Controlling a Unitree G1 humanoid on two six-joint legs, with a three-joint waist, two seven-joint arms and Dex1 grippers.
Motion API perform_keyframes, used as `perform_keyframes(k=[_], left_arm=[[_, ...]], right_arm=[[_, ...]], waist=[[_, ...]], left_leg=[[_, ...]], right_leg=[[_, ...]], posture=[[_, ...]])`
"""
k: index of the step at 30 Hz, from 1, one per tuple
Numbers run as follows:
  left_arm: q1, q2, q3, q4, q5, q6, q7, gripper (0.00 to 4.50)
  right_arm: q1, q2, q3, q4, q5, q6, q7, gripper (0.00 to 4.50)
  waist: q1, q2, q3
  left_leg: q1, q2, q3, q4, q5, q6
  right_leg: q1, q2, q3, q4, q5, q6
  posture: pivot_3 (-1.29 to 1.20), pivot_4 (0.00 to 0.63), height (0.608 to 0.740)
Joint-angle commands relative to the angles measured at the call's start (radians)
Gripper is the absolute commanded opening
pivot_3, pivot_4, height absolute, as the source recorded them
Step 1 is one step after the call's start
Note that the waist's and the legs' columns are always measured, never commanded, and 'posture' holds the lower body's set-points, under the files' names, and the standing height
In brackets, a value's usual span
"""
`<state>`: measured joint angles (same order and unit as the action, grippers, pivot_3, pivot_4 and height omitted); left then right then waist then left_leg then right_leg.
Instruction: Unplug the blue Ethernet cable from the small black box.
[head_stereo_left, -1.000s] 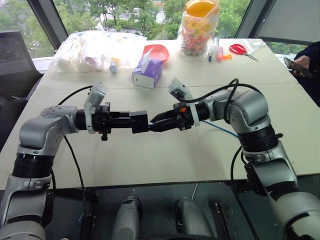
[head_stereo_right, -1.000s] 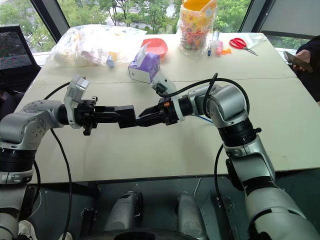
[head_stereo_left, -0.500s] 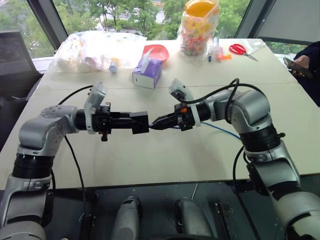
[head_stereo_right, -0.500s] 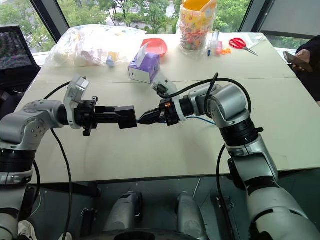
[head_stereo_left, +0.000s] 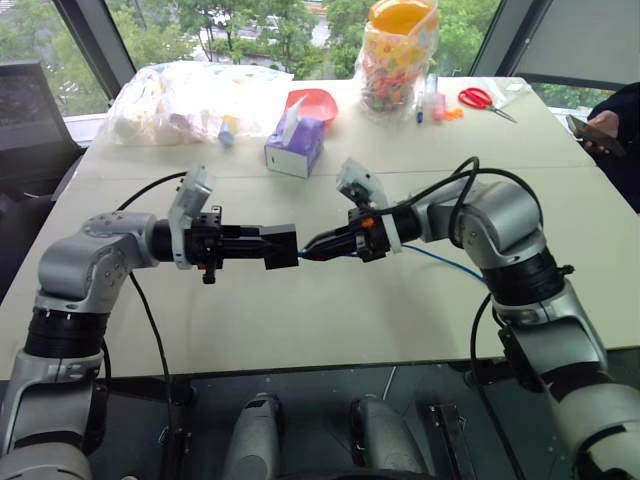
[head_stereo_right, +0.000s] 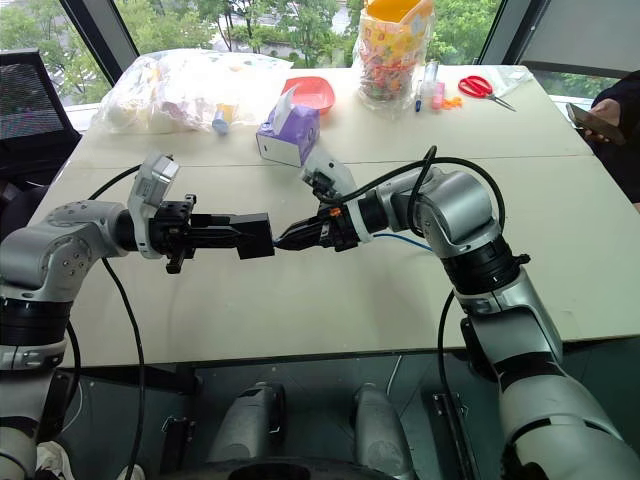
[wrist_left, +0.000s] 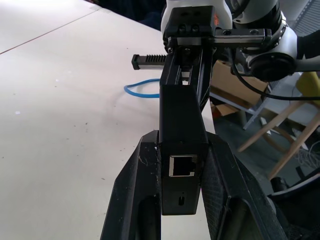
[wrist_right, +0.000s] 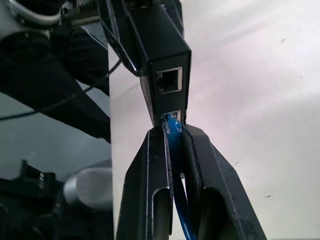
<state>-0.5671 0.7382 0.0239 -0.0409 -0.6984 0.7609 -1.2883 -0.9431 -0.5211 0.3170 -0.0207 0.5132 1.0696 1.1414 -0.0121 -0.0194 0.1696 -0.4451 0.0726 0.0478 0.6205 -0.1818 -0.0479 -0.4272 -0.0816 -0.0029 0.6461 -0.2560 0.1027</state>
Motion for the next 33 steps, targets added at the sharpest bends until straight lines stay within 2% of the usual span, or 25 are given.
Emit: perform_keyframes(k=[1,7,11,13,18,21,22,27,28,33], left_arm=[[-0.014,0.060,0.066,0.002,-0.022,0.002,-0.023,0.49],[0.002,0.094,0.077,0.002,-0.023,0.002,-0.037,0.49],[0.010,0.082,0.047,0.008,0.034,-0.064,-0.031,0.49],[0.011,0.026,0.018,0.020,0.096,-0.154,0.022,0.49],[0.024,-0.103,-0.030,0.063,0.224,-0.344,0.125,0.49],[0.021,-0.188,-0.078,0.146,0.330,-0.480,0.202,0.49],[0.015,-0.206,-0.089,0.169,0.356,-0.504,0.219,0.49],[-0.029,-0.290,-0.084,0.267,0.397,-0.578,0.291,0.49],[-0.036,-0.303,-0.085,0.286,0.405,-0.594,0.300,0.49],[-0.066,-0.369,-0.095,0.409,0.462,-0.701,0.358,0.49]], right_arm=[[0.037,-0.094,0.012,0.027,-0.066,-0.083,0.024,0.04],[0.061,-0.164,-0.011,0.095,-0.113,-0.163,0.036,0.04],[0.018,-0.102,-0.061,0.233,-0.194,-0.287,-0.092,0.04],[-0.030,-0.036,-0.086,0.364,-0.259,-0.399,-0.215,0.04],[-0.099,0.049,-0.093,0.567,-0.360,-0.524,-0.340,0.04],[-0.142,0.099,-0.123,0.692,-0.399,-0.528,-0.459,1.15],[-0.153,0.109,-0.136,0.714,-0.402,-0.504,-0.485,1.65],[-0.109,0.087,-0.152,0.600,-0.415,-0.432,-0.509,4.25],[-0.088,0.075,-0.162,0.546,-0.403,-0.397,-0.498,4.46],[0.084,-0.021,-0.224,0.153,-0.296,-0.176,-0.425,4.46]], waist=[[0.001,-0.001,0.000],[-0.004,0.000,0.001],[-0.004,0.000,0.001],[-0.003,0.000,0.001],[0.002,0.000,0.001],[0.002,0.000,0.001],[0.001,0.000,0.001],[0.001,0.000,0.001],[0.001,0.000,0.001],[0.006,0.000,0.001]], left_leg=[[0.000,0.000,0.000,0.000,0.000,0.000],[0.000,0.000,0.000,0.000,0.000,0.000],[0.000,0.000,0.000,0.000,0.000,0.000],[0.000,0.000,0.000,0.000,0.000,0.000],[-0.001,0.000,0.001,0.001,0.000,0.000],[-0.002,0.000,0.001,0.001,0.000,0.000],[-0.002,0.000,0.001,0.001,0.000,0.000],[-0.002,0.000,0.001,0.001,0.000,0.000],[-0.002,0.000,0.001,0.001,0.000,0.000],[-0.002,0.000,0.001,0.001,0.000,0.001]], right_leg=[[0.000,0.000,0.000,0.000,0.000,0.000],[-0.001,0.000,0.000,-0.001,0.000,0.000],[-0.001,0.000,0.000,-0.001,0.000,0.000],[-0.001,0.000,0.000,0.000,0.000,0.000],[-0.001,0.000,0.000,0.000,0.000,0.000],[0.000,0.000,0.000,-0.001,0.002,0.003],[-0.001,0.000,0.000,-0.001,0.002,0.003],[-0.001,0.000,0.000,0.000,0.002,0.004],[-0.001,0.000,0.000,0.000,0.002,0.004],[-0.001,0.000,0.000,0.000,0.002,0.004]], posture=[[0.00,0.150,0.735],[0.00,0.150,0.735],[0.00,0.150,0.735],[0.00,0.150,0.735],[0.00,0.150,0.735],[0.00,0.150,0.735],[0.00,0.150,0.735],[0.00,0.150,0.735],[0.00,0.150,0.735],[0.00,0.150,0.735]])
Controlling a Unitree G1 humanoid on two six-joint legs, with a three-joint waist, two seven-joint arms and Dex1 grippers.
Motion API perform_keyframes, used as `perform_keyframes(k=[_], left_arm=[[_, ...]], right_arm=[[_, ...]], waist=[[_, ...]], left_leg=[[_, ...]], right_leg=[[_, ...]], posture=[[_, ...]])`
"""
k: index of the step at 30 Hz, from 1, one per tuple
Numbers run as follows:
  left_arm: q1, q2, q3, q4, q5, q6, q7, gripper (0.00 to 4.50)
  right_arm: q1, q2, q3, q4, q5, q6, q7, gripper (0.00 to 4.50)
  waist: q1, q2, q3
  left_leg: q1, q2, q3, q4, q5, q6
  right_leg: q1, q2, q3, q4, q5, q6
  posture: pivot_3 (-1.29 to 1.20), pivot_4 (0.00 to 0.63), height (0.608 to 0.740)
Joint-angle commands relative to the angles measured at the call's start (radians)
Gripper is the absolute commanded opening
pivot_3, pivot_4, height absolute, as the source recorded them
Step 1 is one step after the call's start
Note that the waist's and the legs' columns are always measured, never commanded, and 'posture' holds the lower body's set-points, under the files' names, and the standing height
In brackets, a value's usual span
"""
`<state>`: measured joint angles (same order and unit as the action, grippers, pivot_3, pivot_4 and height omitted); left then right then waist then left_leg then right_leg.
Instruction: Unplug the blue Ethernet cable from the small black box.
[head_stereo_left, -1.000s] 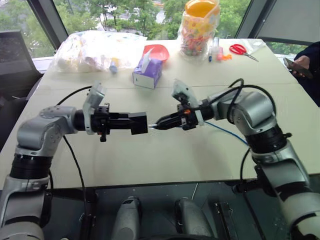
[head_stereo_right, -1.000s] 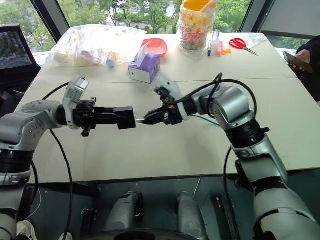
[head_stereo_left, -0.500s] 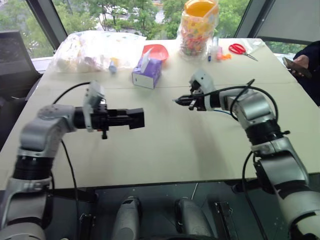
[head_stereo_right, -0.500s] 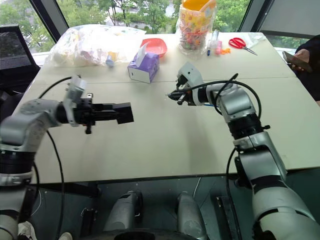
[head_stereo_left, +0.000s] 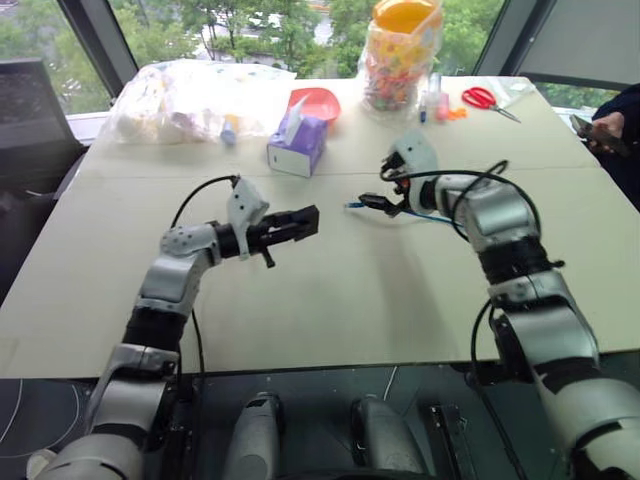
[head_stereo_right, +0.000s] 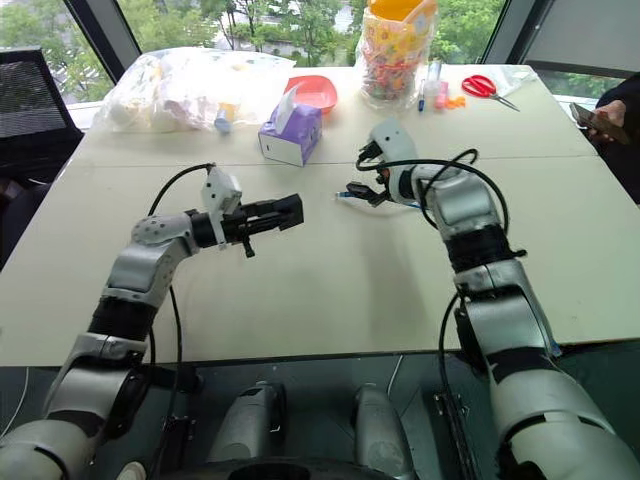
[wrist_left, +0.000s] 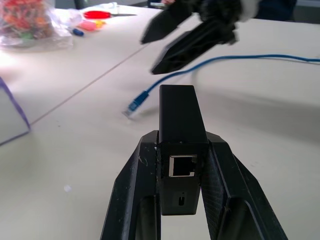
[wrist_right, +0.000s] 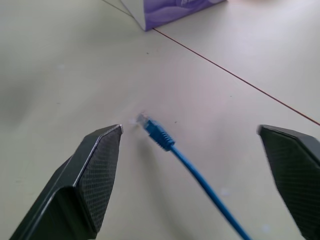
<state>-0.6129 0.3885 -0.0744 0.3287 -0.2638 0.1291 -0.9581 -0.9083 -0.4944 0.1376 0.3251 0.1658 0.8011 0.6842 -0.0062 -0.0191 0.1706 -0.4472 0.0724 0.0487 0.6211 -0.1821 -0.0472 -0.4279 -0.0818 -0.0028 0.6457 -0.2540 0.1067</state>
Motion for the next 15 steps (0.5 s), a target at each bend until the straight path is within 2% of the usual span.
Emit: perform_keyframes(k=[1,5,11,12,13,15], left_arm=[[-0.022,-0.028,0.000,0.057,0.035,-0.085,0.030,0.49],[-0.030,-0.073,-0.010,0.181,0.074,-0.171,0.049,0.49],[-0.014,-0.081,-0.025,0.318,0.119,-0.278,0.038,0.49],[-0.002,-0.074,-0.028,0.323,0.118,-0.279,0.024,1.54],[0.010,-0.068,-0.028,0.324,0.117,-0.278,0.012,1.86],[0.022,-0.058,-0.025,0.322,0.116,-0.280,0.001,2.79]], right_arm=[[0.083,-0.062,-0.052,-0.260,0.070,0.126,0.038,4.46],[0.213,-0.094,-0.085,-0.490,0.131,0.250,0.026,4.46],[0.271,-0.092,-0.112,-0.614,0.181,0.330,-0.010,4.46],[0.278,-0.095,-0.115,-0.631,0.191,0.340,-0.011,4.50],[0.283,-0.098,-0.117,-0.646,0.203,0.350,-0.011,4.50],[0.291,-0.105,-0.116,-0.665,0.219,0.360,-0.008,4.50]], waist=[[-0.002,0.000,0.000],[-0.006,0.000,0.000],[-0.006,0.000,0.000],[-0.006,0.000,0.000],[-0.008,0.000,0.000],[-0.006,0.000,0.000]], left_leg=[[0.000,0.000,0.000,0.000,0.000,0.000],[0.001,0.000,0.000,0.000,0.000,0.000],[0.002,0.000,-0.001,0.001,0.000,0.000],[0.002,0.000,-0.001,0.002,0.000,0.000],[0.002,0.000,-0.001,0.002,0.000,0.000],[0.002,0.000,-0.001,0.001,0.000,0.000]], right_leg=[[0.000,0.000,0.000,0.000,0.000,0.000],[0.000,0.000,0.000,0.001,0.000,0.000],[0.001,0.000,0.000,0.001,-0.002,-0.003],[0.001,0.000,0.000,0.001,-0.002,-0.004],[0.001,0.000,0.000,0.000,-0.002,-0.004],[0.001,0.000,0.000,0.000,-0.002,-0.004]], posture=[[0.00,0.150,0.735],[0.00,0.150,0.735],[0.00,0.150,0.735],[0.00,0.150,0.735],[0.00,0.150,0.735],[0.00,0.150,0.735]])
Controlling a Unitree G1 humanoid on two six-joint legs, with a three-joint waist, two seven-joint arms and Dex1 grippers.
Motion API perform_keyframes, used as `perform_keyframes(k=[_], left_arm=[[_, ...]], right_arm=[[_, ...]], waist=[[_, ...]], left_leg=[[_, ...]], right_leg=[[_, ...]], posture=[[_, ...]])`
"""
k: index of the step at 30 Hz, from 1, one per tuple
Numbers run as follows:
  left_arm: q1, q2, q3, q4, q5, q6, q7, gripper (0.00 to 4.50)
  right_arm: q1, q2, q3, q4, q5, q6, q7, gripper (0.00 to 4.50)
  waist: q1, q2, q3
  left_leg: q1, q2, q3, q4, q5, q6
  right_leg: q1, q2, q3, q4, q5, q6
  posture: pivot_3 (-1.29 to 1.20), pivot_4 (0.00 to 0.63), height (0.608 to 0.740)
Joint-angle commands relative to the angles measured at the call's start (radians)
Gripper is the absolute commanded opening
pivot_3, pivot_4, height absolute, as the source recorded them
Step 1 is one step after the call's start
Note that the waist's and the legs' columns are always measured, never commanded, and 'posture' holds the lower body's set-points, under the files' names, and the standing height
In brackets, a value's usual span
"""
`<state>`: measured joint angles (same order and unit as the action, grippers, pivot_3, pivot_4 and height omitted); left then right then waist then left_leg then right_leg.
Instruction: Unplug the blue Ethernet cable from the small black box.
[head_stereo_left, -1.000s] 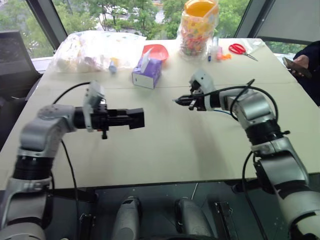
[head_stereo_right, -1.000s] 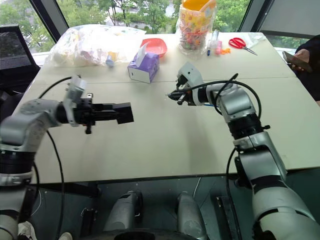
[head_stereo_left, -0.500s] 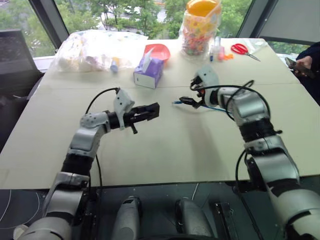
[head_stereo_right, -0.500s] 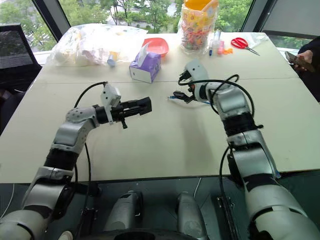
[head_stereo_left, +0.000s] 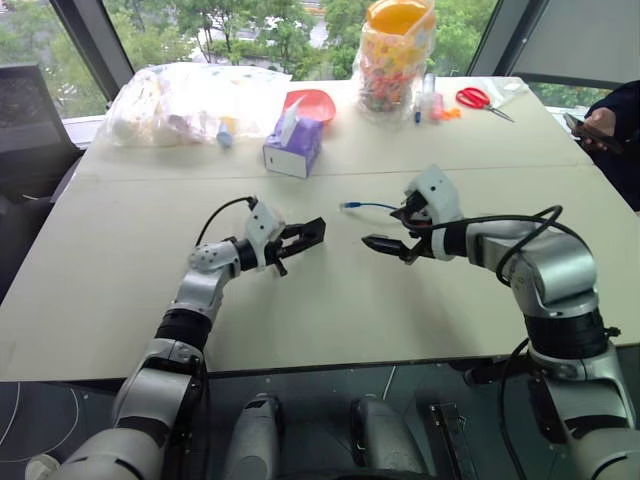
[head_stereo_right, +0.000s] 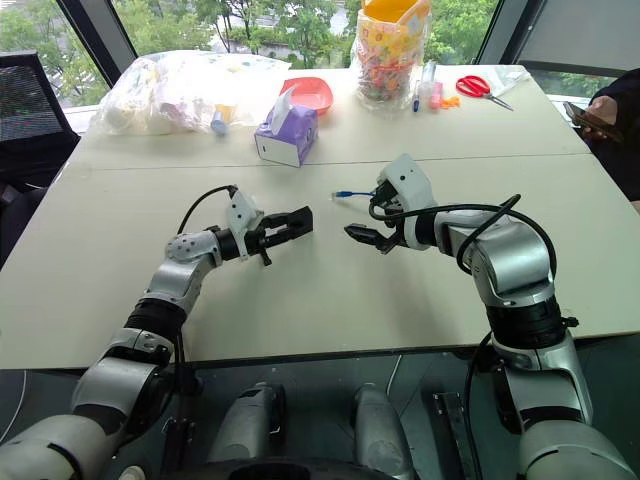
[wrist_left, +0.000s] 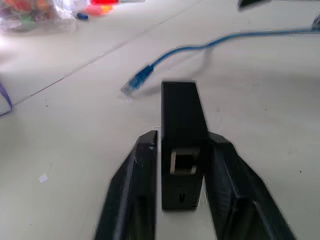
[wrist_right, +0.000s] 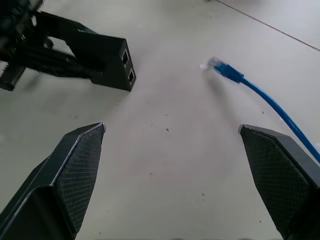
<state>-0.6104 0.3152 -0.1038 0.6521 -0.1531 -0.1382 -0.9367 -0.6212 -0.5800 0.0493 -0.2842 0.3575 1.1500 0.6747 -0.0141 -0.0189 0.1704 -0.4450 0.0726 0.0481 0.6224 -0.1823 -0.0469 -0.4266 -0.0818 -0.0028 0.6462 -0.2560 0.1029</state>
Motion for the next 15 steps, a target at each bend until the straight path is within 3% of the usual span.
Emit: perform_keyframes(k=[1,4,15], left_arm=[[0.024,0.021,0.008,-0.007,0.002,-0.008,-0.025,3.28],[0.045,0.052,0.025,-0.058,-0.020,0.033,-0.044,4.49],[0.225,0.227,0.097,-0.522,-0.182,0.393,-0.105,4.49]], right_arm=[[0.007,-0.024,-0.027,-0.063,0.035,0.013,0.002,4.50],[0.021,-0.049,-0.018,-0.094,0.058,0.016,0.019,4.50],[0.142,-0.146,-0.022,-0.176,0.098,-0.068,0.076,4.50]], waist=[[0.002,0.000,0.000],[0.001,0.000,0.000],[0.003,0.000,0.000]], left_leg=[[0.000,0.000,0.000,0.000,0.000,0.000],[0.000,0.000,0.000,0.000,0.000,0.000],[0.000,0.001,0.000,0.000,0.000,0.000]], right_leg=[[0.000,0.000,0.000,0.000,0.000,0.000],[0.000,0.000,0.000,0.000,0.000,0.000],[0.000,0.000,0.000,-0.001,0.000,-0.001]], posture=[[0.00,0.150,0.735],[0.00,0.150,0.735],[0.00,0.150,0.735]])
